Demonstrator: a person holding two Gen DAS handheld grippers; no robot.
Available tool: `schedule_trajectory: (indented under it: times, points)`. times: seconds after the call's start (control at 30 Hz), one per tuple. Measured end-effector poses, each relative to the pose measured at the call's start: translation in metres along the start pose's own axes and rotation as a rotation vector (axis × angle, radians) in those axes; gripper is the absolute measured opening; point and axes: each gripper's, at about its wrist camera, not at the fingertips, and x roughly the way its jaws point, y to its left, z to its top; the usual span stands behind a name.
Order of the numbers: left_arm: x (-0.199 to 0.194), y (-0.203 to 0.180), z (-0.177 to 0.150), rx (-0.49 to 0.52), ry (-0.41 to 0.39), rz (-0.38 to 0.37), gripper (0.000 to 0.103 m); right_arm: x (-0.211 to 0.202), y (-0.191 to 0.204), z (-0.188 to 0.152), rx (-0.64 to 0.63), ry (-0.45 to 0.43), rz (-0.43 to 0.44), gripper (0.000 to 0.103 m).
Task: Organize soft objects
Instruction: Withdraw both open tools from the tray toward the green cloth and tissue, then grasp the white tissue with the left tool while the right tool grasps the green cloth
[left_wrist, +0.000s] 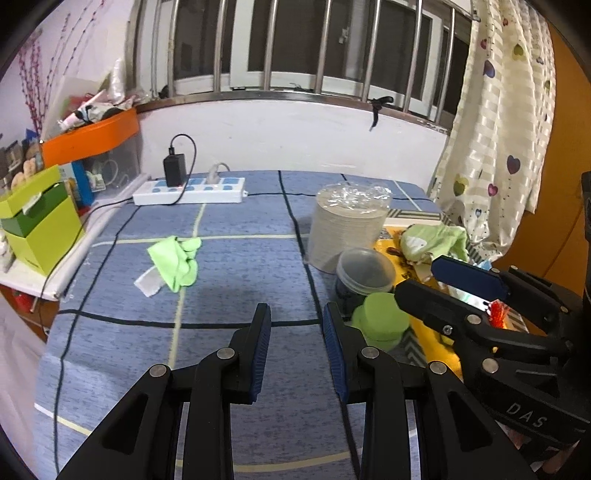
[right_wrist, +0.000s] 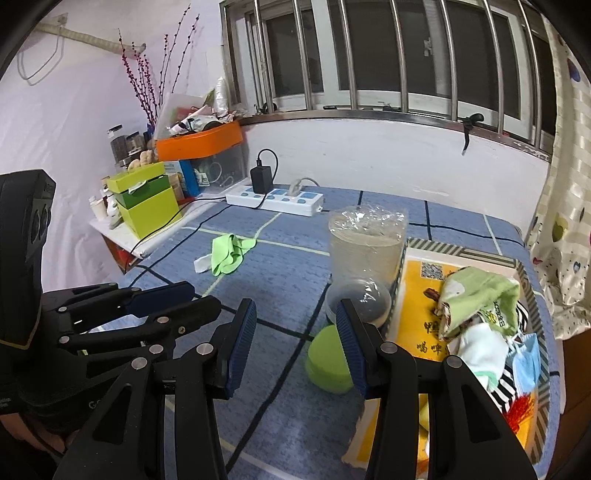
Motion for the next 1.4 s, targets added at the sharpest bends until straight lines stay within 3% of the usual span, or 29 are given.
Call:
schedule_trajectory:
  times: [0.37,0.77,1.4]
  points:
    - [-0.002,0.026,0.004,-0.023,0.002,0.038,0.028,0.016,0.019,0.013,-0.013,0.013,0.045,0.046]
    - [-0.001,0.088,0.016,-0.071,-0.028,0.092,0.028,0.049,0.050,0.036,-0.033,0.022,0.093,0.046]
    - [0.069,0.182,0.013,-0.139,0.015,0.112,0.028,0.180,0.079,0.048,0.022,0.164,0.137,0.046]
